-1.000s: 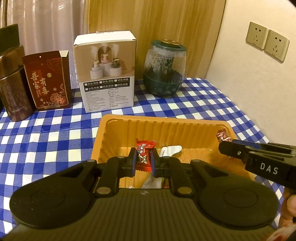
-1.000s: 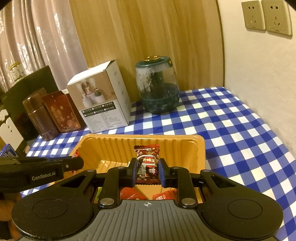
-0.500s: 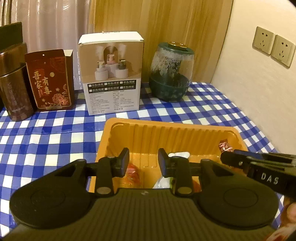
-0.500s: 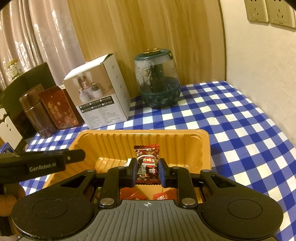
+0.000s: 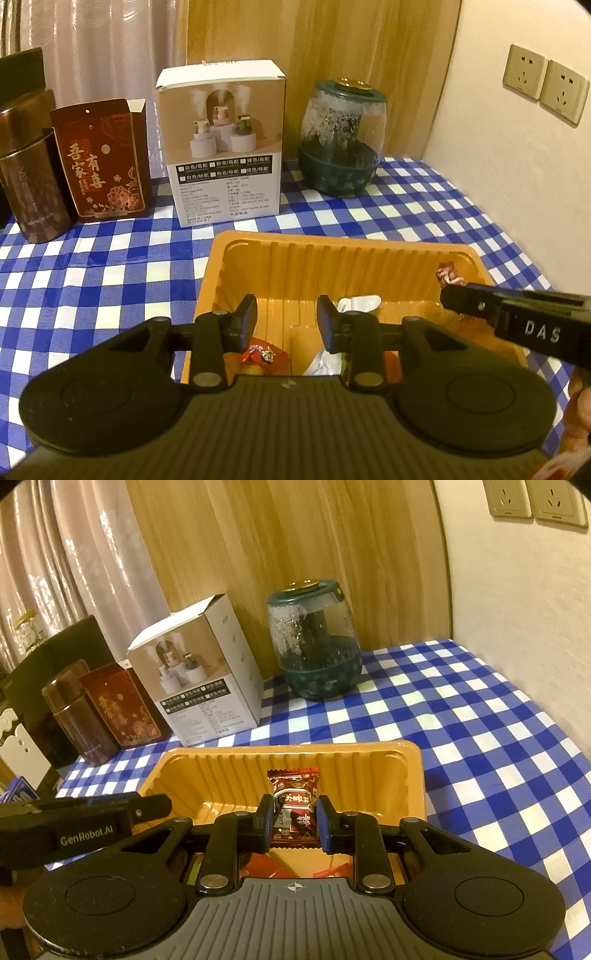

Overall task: Organize snacks
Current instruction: 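Open the left tool to drop its candy while the right tool releases its candy into the tray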

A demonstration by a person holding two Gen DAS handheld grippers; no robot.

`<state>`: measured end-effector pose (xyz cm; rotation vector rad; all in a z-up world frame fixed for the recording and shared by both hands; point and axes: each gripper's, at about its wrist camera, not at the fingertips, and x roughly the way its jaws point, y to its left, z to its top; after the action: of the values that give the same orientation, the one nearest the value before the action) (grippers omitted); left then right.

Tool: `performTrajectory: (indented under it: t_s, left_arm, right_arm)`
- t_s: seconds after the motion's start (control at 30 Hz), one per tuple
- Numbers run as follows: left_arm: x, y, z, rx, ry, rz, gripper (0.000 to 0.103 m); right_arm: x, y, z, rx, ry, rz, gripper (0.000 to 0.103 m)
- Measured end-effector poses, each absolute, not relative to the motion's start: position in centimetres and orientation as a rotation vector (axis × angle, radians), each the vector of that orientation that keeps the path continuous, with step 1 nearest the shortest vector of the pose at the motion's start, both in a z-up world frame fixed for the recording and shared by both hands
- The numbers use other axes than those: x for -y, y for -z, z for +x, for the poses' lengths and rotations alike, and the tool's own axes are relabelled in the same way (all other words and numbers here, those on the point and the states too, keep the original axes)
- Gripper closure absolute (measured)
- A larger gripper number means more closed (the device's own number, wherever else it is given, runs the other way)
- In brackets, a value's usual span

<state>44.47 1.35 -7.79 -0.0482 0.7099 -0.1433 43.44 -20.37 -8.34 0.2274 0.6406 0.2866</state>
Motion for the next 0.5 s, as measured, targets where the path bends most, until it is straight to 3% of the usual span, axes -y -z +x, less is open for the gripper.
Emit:
performTrajectory:
  t_s: [0.37,0.43,0.5]
  left_arm:
    - [-1.13,8.14,44.52,-0.727,0.148,-0.038,0.07]
    - [-1.16,8.22,44.53,-0.729,0.147,-0.038,0.069]
    - [-1.21,8.27,44.55,-0.73,0.147,-0.039,0.069]
  right_arm:
    - [20.42,8.46,43.76,-0.629,-0.31,0.254,0.075]
    - [20.77,8.66,43.72,-0.622,-0.298,0.28,0.044]
    - [21.13,8.7,43.76,-0.621,-0.287,0.297,0.04]
